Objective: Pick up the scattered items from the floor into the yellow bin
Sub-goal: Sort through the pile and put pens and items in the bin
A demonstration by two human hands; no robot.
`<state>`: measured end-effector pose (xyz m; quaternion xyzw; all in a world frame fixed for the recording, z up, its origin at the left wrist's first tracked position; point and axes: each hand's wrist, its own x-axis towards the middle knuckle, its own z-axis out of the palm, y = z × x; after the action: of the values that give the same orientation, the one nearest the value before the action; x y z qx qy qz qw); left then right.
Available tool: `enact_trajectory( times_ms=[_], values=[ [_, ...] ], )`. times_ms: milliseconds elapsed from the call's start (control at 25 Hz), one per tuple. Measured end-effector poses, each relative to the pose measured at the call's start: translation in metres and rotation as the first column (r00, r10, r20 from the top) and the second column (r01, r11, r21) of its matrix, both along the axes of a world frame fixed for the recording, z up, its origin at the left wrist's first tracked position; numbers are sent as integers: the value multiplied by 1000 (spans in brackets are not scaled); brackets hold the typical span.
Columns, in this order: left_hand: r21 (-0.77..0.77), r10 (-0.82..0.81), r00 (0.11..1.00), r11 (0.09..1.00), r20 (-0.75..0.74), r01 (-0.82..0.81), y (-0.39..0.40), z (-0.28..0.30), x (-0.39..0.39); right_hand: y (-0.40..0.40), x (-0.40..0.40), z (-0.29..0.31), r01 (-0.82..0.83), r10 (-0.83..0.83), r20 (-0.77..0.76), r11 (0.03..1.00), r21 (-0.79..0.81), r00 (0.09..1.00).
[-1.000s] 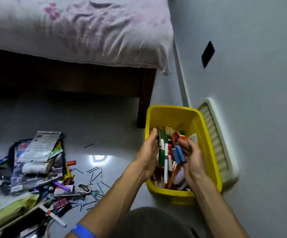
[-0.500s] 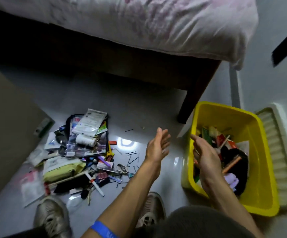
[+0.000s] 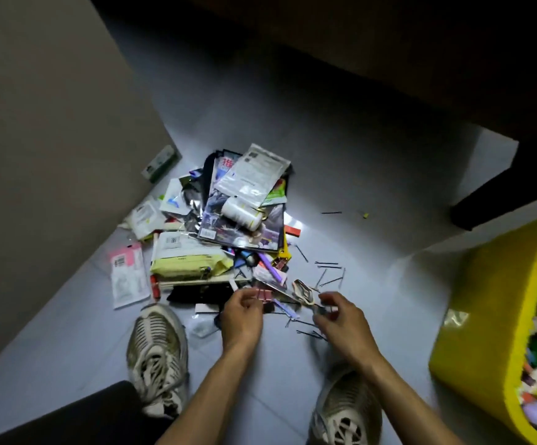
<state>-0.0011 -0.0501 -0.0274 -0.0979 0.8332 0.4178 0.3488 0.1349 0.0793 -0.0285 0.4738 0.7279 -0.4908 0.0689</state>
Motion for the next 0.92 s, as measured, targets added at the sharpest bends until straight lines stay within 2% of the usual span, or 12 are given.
enact_trajectory(
  times_ms=[80,200,280,400,520,600,680,760,840,920],
  values=[
    [-87,43,994,995,-101,-52,-7,-7,-13,0,-29,-13,-158,157,22,977,143,987],
    [-192,-4,980,981,-200,-35,-6,-6,-18,-1,-63,-26,-459,392,266,845,275,881],
    [-265,-34,970,964,-240,-32,-7,-10,-21,-9,-77,-38,-545,439,349,776,318,828],
    [-272,-158,942,959,-295,76,-6,-18,-23,-19,-83,-46,-443,397,204,848,291,895],
    [-124,-171,945,982,-279,141,-4,-28,-22,-22,-84,-43,-352,345,68,912,209,936],
    [-27,-45,981,999,-191,40,-2,-34,-23,-21,-81,-38,-338,344,-4,927,164,939],
    [66,143,985,988,-100,-137,0,-35,-24,-19,-77,-36,-324,342,-65,924,202,937],
    [94,265,954,963,-142,-254,-4,-33,-24,-24,-75,-35,-215,248,-138,952,218,959],
    [60,255,933,967,-254,-248,-12,-32,-22,-30,-76,-37,-50,92,-175,972,231,980],
    [-30,123,942,990,-313,-139,-19,-33,-18,-29,-80,-38,67,-30,-189,978,197,982]
  ],
)
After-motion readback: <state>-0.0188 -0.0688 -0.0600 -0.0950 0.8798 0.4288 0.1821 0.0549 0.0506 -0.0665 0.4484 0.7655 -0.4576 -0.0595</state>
